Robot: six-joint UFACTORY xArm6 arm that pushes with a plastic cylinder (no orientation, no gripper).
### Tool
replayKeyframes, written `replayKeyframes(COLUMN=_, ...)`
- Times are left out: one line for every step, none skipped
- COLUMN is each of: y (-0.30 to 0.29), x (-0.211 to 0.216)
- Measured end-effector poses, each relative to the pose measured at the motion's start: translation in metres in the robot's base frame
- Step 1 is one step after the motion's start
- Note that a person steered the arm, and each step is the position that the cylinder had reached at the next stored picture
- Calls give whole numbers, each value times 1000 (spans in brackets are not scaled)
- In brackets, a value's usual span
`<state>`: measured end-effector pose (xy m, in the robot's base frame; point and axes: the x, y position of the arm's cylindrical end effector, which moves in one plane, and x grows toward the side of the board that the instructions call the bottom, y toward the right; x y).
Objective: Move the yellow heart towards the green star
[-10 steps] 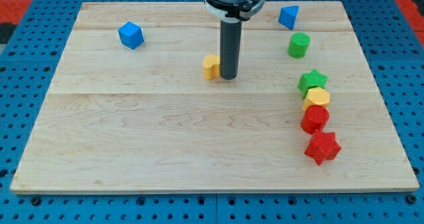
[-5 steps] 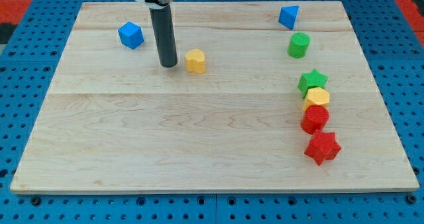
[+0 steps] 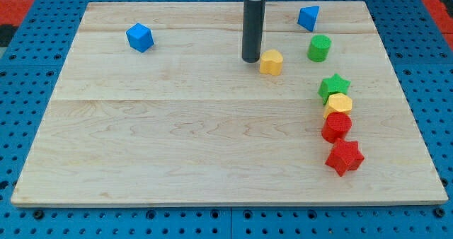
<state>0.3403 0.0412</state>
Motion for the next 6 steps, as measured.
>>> replayKeyframes(y=10, x=0)
replayKeyframes(y=15, x=14)
replayKeyframes(y=26, x=21)
replayKeyframes(y=43, x=26)
replayKeyframes(y=49, x=30)
replayKeyframes(y=46, x=44)
